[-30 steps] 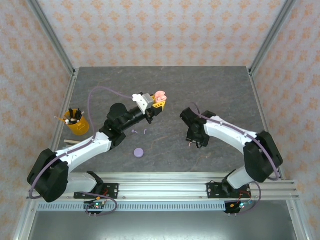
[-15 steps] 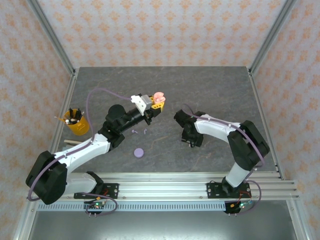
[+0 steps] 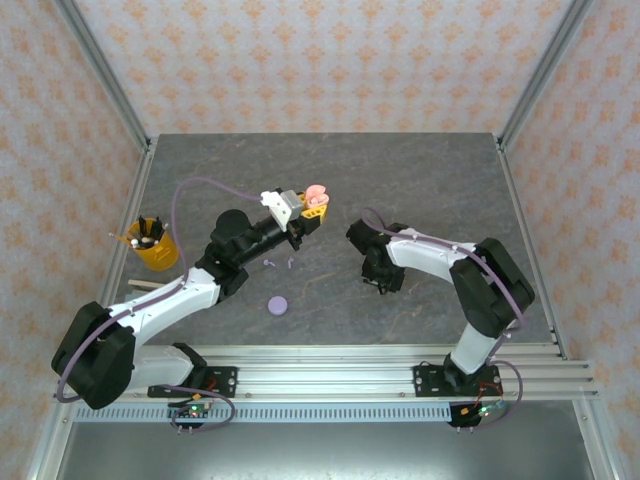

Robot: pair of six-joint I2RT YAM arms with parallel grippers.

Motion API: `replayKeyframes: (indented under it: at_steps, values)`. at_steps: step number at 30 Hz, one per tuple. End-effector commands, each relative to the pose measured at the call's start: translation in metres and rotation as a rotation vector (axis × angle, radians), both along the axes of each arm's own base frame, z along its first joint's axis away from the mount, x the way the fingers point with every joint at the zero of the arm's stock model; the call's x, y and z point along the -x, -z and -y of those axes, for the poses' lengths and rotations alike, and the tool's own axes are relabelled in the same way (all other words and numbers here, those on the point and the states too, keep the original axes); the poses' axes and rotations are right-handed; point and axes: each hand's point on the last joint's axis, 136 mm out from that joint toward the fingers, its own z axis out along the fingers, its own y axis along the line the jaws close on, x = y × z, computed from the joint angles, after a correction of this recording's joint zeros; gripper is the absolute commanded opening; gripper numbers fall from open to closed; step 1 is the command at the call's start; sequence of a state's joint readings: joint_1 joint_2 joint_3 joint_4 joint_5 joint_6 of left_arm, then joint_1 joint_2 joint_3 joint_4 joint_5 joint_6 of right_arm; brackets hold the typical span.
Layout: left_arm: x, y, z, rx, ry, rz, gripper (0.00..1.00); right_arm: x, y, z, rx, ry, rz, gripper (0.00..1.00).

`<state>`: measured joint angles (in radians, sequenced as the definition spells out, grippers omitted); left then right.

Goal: Insert the wireless bluetooth earbuds into the charging case

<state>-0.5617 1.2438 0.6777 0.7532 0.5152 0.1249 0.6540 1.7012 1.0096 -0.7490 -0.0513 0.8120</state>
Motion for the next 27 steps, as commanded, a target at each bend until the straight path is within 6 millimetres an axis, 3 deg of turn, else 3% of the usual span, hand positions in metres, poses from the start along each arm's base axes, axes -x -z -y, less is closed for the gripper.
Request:
replayKeyframes:
  at_steps: [1,16,27]
  values:
    - [0.000,-0.010,-0.005,0.032,-0.009,0.034,0.00,0.000,0.008,0.008,0.040,0.018,0.001,0.33]
    - [-0.001,-0.012,-0.005,0.035,-0.010,0.037,0.00,0.011,0.018,0.012,0.028,0.022,-0.028,0.32]
    - [0.000,-0.015,-0.005,0.037,-0.008,0.036,0.00,0.016,0.017,0.013,-0.006,0.028,-0.020,0.21]
